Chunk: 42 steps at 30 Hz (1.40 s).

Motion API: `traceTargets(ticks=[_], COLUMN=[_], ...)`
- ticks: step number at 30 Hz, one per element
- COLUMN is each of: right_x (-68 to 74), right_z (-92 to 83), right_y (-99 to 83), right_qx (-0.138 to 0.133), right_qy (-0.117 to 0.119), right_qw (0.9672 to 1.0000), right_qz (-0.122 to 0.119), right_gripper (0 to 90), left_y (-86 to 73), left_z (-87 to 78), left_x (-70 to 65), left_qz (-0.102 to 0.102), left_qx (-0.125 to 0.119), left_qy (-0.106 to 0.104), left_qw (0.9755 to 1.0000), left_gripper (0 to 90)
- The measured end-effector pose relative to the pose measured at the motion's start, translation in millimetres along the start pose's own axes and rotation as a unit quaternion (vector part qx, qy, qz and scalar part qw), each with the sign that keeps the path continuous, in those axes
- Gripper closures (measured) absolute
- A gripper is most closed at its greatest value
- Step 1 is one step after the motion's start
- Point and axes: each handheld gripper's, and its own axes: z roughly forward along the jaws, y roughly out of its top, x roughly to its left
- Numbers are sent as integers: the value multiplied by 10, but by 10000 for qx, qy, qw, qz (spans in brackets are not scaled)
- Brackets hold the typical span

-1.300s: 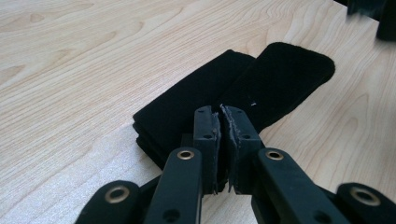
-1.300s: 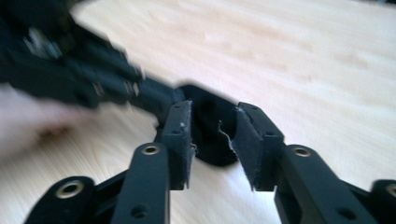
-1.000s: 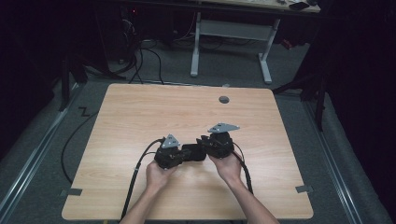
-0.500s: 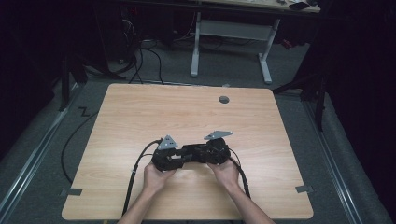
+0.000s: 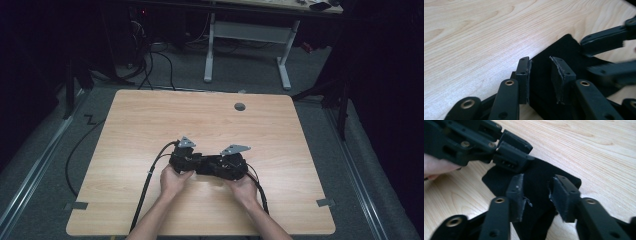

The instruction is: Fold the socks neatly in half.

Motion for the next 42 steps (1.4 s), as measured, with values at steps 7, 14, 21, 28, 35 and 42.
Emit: traceTargets(ticks=[7, 14, 21, 28, 35, 42], right_x=[-19, -59, -122, -173, -167, -158], right_z=[-55, -287, -22, 131, 145, 28], right_y=[-249, 12, 122, 52, 52, 50], right_qx=[74, -651, -258, 31, 28, -136], right_qy=[-44, -59, -112, -78, -123, -148], right_qw=[9999, 9979, 9996, 9999, 9998, 9996], right_qz=[-64, 47, 93, 85, 146, 218], right_gripper=[517, 659, 681, 675, 666, 569], left_y=[11, 60, -74, -229, -183, -72], left_z=[31, -215, -152, -138, -330, -80], left_x=[-28, -191, -317, -315, -330, -273], left_qz=[56, 280, 322, 658, 443, 171], left_qx=[-30, -532, -192, -24, -471, -200], left_qy=[57, 291, 252, 581, 480, 389], left_qw=[10000, 9978, 9990, 9961, 9968, 9989], left_gripper=[705, 531, 505, 491, 512, 494])
